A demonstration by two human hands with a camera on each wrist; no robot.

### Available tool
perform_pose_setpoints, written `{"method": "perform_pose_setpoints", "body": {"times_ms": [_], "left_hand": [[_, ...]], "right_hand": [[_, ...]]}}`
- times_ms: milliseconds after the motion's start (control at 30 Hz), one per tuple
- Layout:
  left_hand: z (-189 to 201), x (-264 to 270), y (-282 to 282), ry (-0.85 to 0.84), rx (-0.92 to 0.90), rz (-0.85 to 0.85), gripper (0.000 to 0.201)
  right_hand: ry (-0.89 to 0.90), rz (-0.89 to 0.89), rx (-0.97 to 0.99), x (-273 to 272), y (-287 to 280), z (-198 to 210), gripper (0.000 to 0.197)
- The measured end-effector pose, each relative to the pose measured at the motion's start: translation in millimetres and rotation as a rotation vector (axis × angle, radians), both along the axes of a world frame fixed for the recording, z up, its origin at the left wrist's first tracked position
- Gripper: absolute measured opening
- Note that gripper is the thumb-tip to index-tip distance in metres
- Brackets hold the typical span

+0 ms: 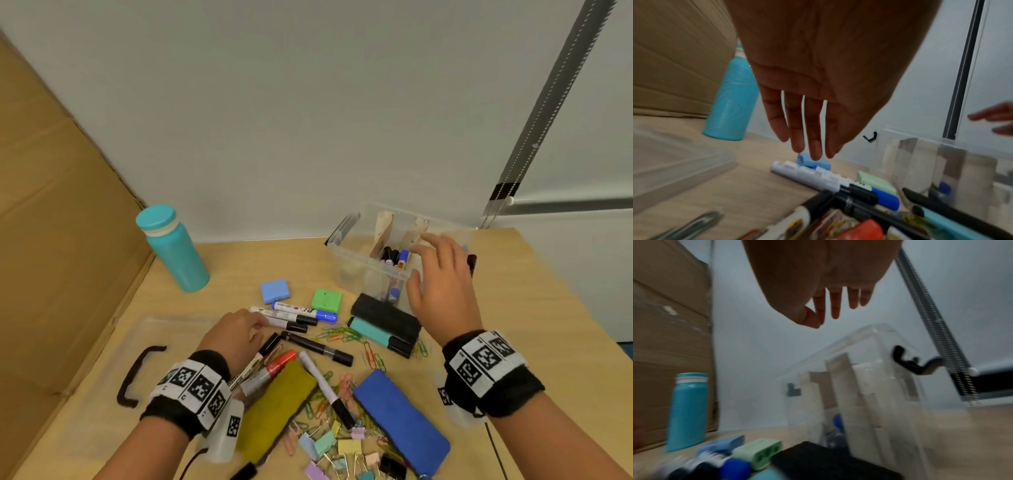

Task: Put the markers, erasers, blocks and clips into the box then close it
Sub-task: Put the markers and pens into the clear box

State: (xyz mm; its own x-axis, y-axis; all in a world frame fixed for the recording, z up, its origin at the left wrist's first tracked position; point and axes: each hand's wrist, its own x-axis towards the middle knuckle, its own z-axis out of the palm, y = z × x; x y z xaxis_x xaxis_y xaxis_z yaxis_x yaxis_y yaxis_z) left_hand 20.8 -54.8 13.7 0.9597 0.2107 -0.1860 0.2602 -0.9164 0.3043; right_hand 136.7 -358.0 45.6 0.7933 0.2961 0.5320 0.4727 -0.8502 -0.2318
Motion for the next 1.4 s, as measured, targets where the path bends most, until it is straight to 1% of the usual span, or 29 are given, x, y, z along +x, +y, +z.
{"method": "perform_pose_setpoints", "body": {"times_ms": [33, 67, 133, 200, 267, 333, 400, 500, 600, 700, 767, 867, 933, 967, 1100, 1167, 1233, 1333, 1400], "left_hand": [[-4, -1, 3, 0.031, 0.038, -0.012, 0.030], [-7, -1, 6, 0.047, 0.077, -0.022, 0.033], [-11, 4, 11, 0.056, 0.142, -0.037, 0.039], [-15, 11, 17, 0.069, 0.162, -0.058, 0.043], [-18, 21, 13, 0.111, 0.164, -0.069, 0.045], [-20, 27, 15, 0.130, 0.179, -0.089, 0.046], [-21, 34, 16, 0.123, 0.209, -0.101, 0.046], [-22, 44, 17, 0.134, 0.247, -0.108, 0.040], [-24, 50, 19, 0.181, 0.257, -0.120, 0.029], [-25, 51, 22, 0.197, 0.273, -0.153, 0.023], [-25, 51, 23, 0.196, 0.287, -0.181, 0.022], [-19, 45, 25, 0.193, 0.279, -0.190, 0.027], [-13, 36, 29, 0.178, 0.221, -0.159, 0.027], [-11, 29, 32, 0.165, 0.178, -0.136, 0.025], [-12, -3, 36, 0.132, -0.042, -0.083, 0.018], [-17, -13, 34, 0.143, -0.097, -0.081, 0.019], [-20, -17, 32, 0.171, -0.103, -0.079, 0.024], [-22, -18, 29, 0.226, -0.093, -0.072, 0.035], [-23, -18, 27, 0.258, -0.057, -0.073, 0.035]], "right_hand": [[-0.029, 0.084, -0.001, -12, 9, 3, 0.028], [-0.014, 0.163, -0.017, -23, 19, 4, 0.020], [0.126, 0.289, -0.080, -41, 40, -1, 0.010], [0.323, 0.341, -0.198, -51, 63, -13, 0.013], [0.515, 0.329, -0.354, -52, 75, -30, 0.020], [0.654, 0.287, -0.459, -54, 87, -42, 0.026], [0.727, 0.241, -0.508, -54, 95, -49, 0.030], [0.799, 0.162, -0.527, -53, 101, -52, 0.032], [0.850, 0.099, -0.513, -54, 101, -51, 0.030], [0.903, 0.092, -0.397, -58, 96, -46, 0.034], [0.926, 0.085, -0.312, -63, 92, -42, 0.037], [0.904, 0.066, -0.219, -73, 85, -40, 0.028], [0.872, 0.051, -0.177, -82, 81, -40, 0.018], [0.872, 0.052, -0.172, -87, 80, -40, 0.018], [0.936, 0.101, -0.238, -98, 78, -45, 0.026], [0.949, 0.115, -0.297, -99, 80, -48, 0.029], [0.958, 0.122, -0.354, -101, 83, -50, 0.032], [0.951, 0.113, -0.400, -102, 87, -51, 0.022], [0.964, 0.102, -0.386, -101, 88, -50, 0.018]]}}
